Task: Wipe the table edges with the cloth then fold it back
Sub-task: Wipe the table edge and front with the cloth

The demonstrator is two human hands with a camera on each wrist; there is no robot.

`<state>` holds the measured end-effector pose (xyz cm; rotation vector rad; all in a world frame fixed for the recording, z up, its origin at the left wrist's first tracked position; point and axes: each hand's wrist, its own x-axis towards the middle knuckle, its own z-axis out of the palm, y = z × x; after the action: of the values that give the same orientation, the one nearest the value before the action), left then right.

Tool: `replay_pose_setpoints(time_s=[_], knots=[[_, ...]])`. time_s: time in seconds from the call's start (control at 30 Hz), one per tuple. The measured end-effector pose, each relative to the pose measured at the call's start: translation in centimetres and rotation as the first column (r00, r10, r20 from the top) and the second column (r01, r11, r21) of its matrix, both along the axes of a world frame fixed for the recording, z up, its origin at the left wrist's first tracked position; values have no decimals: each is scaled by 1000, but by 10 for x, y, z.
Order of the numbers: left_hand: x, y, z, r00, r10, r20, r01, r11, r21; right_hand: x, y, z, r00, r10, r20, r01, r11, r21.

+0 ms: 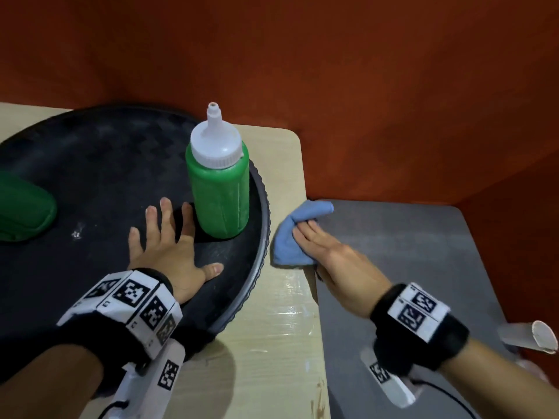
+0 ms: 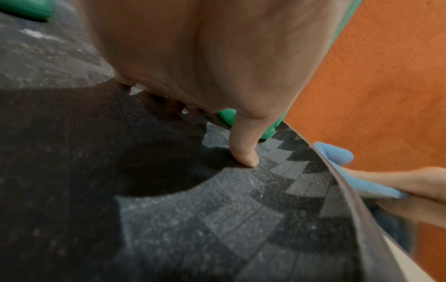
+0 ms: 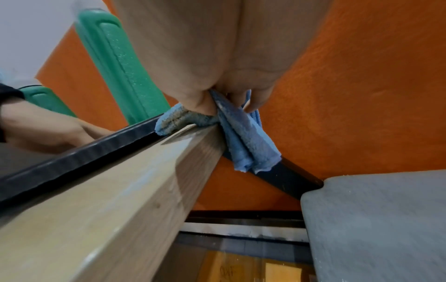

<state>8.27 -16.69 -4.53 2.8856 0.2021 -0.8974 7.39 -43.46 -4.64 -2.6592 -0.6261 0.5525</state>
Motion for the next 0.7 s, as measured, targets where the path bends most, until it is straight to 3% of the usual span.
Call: replay_pose_setpoints(time_s=[0.07, 0.17, 0.27, 0.5, 0.7], knots=[[0, -1, 0, 1000, 0, 0, 0, 1000, -5, -6, -2, 2, 1000, 24, 11, -23, 1000, -20], [1, -1, -1, 1000, 2, 4, -2, 1000, -4, 26, 4, 5, 997, 49, 59, -47, 998, -46], [0, -1, -1, 1000, 3, 11, -3, 1000, -10, 50, 14, 6, 998, -10, 61, 13, 999, -49], [-1, -1, 0, 1000, 6, 1, -6, 1000, -22, -33, 2, 11, 1000, 24, 4, -24, 999, -30], [-1, -1, 1, 1000, 7, 7, -7, 1000, -17, 21, 10, 6, 998, -17, 56, 18, 999, -27]])
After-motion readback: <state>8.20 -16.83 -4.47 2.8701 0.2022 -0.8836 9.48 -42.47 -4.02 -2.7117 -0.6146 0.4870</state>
